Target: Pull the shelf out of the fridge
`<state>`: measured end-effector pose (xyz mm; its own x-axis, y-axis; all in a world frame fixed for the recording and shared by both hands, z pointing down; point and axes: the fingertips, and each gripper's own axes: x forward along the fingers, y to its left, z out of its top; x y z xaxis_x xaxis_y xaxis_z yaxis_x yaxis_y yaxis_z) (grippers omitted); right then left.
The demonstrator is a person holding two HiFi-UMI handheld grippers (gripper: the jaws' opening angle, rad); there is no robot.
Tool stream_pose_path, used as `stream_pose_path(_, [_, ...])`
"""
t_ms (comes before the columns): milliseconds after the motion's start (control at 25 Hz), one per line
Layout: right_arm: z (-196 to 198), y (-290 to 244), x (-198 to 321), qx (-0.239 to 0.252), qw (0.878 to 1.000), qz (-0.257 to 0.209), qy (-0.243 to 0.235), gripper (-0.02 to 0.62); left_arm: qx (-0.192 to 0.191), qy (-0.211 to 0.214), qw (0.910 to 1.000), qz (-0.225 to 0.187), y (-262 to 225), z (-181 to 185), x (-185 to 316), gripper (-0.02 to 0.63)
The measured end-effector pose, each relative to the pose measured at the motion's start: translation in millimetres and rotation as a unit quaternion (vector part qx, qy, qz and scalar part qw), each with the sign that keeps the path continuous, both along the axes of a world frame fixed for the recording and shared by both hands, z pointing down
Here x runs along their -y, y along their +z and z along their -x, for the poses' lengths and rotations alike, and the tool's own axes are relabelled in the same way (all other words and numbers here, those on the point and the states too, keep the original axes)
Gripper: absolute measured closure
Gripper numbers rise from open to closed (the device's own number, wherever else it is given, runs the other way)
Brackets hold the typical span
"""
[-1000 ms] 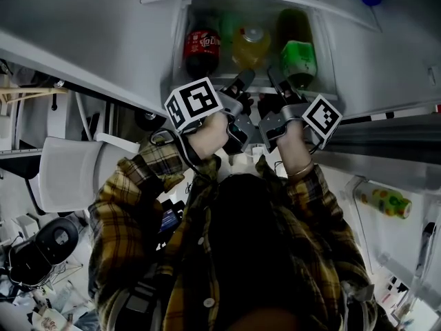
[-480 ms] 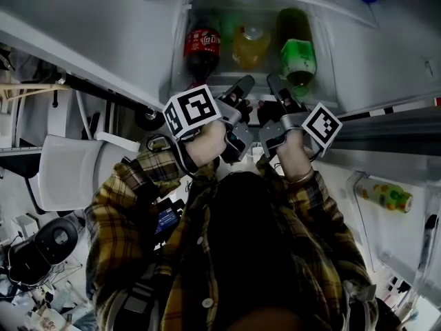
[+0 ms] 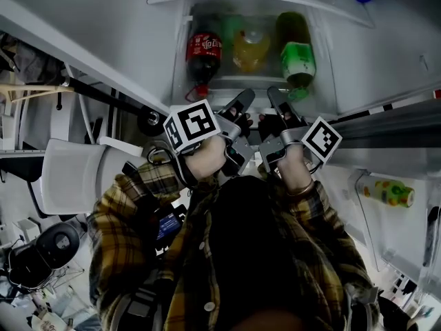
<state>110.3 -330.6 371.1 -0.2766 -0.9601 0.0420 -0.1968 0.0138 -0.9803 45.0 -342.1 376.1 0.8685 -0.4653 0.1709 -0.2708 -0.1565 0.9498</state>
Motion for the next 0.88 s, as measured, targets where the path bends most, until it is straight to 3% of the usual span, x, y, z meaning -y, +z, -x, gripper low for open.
stream_pose_path(160, [4,-3,-9,-0.013,1.000,-0.008,0.000,0.557,-0.015,-0.001,0.9996,0.022,-4,0,-12,0.565])
stream_pose_path(440, [5,-3,-16,-0.010,1.000,-0.012,-0.002,0.558,0.002,0.004,1.0000,-0.001,-2,4,-17,0.566])
stream_pose_path(880, [10,-2,-47,-0.003,1.000,-0.014,0.004,0.558,-0.013,0.008,0.9996,0.022,-5,7,-50,0.565])
